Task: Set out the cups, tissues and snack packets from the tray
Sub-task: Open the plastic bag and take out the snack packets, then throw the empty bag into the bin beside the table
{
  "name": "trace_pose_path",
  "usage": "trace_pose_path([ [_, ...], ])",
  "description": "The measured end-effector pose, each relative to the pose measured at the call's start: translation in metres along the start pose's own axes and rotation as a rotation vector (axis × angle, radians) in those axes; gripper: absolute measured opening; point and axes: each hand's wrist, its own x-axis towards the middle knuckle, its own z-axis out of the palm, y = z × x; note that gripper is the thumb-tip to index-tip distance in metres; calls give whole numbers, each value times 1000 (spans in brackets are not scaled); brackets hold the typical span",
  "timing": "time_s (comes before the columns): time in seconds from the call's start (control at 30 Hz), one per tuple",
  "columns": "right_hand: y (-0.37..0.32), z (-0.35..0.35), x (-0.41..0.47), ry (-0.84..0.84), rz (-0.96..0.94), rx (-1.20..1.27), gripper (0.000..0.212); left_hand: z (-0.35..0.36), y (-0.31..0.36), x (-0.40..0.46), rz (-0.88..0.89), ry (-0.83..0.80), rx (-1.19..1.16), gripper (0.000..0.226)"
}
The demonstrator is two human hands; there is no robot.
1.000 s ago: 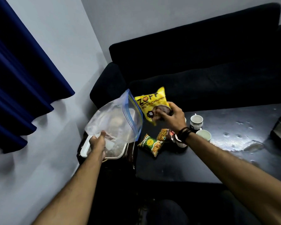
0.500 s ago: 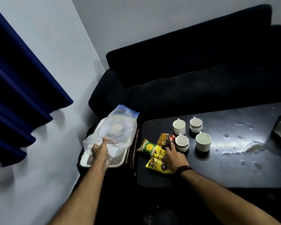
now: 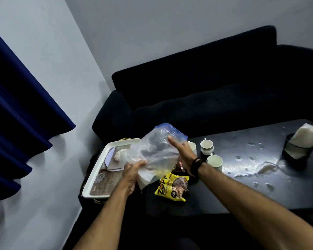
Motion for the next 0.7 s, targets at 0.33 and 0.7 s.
trace_pose_path([
  [0.33,-61,-67,-54,-63,-255,-590,34,136,39,-46,17,-470,-352,104],
  [0.7,-111,-191,-154,665,-576,-725,62,317,41,-107,65,-500,-204,39],
])
